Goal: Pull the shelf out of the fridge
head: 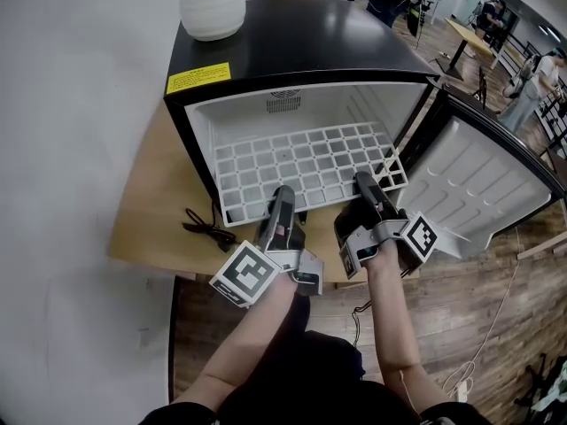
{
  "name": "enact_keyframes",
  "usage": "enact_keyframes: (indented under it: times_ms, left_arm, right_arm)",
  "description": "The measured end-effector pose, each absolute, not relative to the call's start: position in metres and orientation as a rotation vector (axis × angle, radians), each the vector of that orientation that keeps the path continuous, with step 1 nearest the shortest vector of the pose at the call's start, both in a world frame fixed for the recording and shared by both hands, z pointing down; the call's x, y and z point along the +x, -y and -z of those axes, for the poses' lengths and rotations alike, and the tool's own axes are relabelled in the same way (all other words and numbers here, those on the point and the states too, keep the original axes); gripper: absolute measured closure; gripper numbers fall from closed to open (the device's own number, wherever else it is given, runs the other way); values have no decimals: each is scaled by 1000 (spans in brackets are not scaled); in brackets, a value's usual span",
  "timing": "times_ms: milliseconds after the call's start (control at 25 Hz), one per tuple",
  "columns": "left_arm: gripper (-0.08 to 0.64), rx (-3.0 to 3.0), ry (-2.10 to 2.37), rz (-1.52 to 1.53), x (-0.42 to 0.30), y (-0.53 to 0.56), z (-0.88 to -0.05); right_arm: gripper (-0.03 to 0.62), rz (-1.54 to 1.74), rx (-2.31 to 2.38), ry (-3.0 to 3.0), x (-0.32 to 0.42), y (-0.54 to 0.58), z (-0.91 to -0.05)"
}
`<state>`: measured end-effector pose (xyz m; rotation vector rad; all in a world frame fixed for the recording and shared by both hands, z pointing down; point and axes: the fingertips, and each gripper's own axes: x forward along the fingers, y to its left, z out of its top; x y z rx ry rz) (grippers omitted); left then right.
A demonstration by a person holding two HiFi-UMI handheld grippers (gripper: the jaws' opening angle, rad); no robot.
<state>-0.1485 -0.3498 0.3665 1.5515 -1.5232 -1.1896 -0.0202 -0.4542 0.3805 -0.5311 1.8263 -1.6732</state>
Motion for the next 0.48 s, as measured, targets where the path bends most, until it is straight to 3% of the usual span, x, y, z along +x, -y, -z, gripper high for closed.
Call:
enact_keyframes:
  times_ms: [240, 480]
  left_arm:
    - [508, 1602, 1525, 1135, -144, 347, -366]
    - [490, 1657, 1502, 1093, -133, 337, -365]
  right_arm:
    - [577, 1639, -556, -1838, -7, 452, -379]
    - [527, 1572, -563, -1935, 1, 438, -375]
